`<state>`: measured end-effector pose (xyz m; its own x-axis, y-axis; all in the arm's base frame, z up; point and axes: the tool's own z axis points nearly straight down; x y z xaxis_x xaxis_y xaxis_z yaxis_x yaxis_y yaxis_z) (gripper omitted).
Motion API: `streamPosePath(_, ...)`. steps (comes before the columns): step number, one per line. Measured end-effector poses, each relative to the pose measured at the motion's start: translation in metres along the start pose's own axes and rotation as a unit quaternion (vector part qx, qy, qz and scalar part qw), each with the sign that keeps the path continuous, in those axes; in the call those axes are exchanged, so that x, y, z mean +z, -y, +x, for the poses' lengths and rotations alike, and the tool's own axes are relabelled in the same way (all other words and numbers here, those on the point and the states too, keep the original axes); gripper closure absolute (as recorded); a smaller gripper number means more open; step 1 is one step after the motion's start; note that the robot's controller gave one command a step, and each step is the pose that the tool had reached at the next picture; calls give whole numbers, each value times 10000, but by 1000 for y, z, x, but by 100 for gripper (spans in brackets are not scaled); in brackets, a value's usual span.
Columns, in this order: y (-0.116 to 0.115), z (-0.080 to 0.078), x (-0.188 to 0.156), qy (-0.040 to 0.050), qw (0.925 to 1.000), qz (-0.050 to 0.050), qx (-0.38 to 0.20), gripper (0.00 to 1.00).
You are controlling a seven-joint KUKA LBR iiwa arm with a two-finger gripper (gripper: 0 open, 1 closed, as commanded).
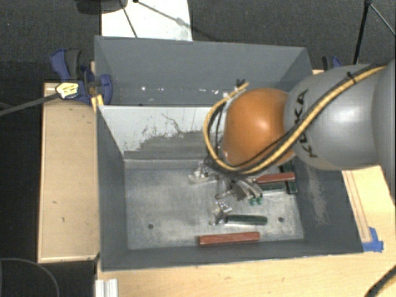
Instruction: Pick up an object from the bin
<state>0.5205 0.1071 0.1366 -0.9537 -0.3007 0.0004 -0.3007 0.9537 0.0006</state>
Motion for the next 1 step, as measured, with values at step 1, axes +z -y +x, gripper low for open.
streamPosePath(1, 20, 19, 27, 24, 9988, 5, -479, 0)
